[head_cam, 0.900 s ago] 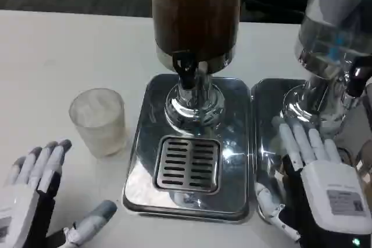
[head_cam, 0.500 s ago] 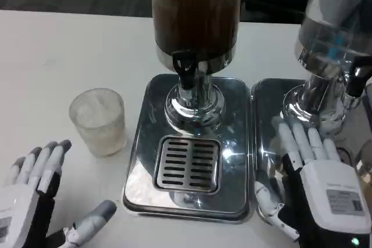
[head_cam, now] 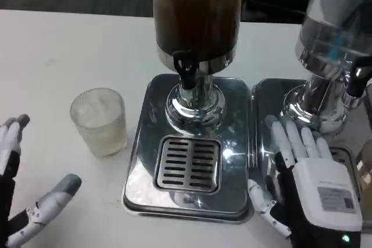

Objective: Grasp the cup under the faucet to collect the drink, then remove the cup.

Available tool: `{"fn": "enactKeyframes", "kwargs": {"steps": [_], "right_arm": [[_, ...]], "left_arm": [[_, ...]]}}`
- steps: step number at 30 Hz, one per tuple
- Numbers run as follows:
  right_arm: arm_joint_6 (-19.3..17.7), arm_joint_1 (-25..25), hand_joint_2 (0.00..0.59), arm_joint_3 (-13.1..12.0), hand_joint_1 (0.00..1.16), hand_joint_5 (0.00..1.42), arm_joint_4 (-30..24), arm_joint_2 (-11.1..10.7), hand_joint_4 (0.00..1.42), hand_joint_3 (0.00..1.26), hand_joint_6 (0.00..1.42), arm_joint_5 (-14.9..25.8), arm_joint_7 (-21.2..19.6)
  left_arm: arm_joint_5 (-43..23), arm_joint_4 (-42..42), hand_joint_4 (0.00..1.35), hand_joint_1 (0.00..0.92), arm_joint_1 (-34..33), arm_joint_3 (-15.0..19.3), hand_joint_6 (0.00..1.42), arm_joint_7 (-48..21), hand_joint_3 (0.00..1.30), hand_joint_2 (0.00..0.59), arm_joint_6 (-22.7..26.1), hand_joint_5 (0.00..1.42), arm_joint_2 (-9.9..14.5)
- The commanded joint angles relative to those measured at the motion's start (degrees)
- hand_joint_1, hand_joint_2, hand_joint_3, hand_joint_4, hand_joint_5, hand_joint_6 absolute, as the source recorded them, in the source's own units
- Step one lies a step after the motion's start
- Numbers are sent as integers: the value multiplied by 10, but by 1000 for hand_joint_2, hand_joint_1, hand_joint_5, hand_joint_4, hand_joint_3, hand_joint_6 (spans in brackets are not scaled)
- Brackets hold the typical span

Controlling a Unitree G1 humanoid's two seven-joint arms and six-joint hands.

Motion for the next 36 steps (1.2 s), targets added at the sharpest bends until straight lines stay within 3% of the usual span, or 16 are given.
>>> {"fn": "enactKeyframes", "kwargs": {"steps": [1,6,13,21,26,36], "right_arm": [[9,9,489,7,129,0,-3,10,0,28,0,-2,-7],[11,10,495,8,130,0,-5,15,0,32,0,3,-4],[14,9,501,11,133,0,-5,19,0,34,0,5,-4],[15,11,506,17,136,0,-4,28,0,50,22,9,-2],[17,14,506,17,137,0,-6,32,0,53,27,10,-2],[18,15,506,19,138,0,-8,36,0,57,53,14,-1]], "left_arm": [[-60,87,0,0,-54,16,0,-17,0,74,-40,0,18],[-98,181,0,0,-127,11,0,-37,0,69,-65,0,31],[-126,302,0,0,-218,-18,0,-106,0,16,-79,0,50],[-131,422,0,0,-308,-52,0,-119,0,3,-113,0,43],[-132,467,0,38,-344,-63,0,-107,0,6,-122,0,40],[-89,542,0,175,-417,-124,0,-79,0,22,-122,0,39]]}}
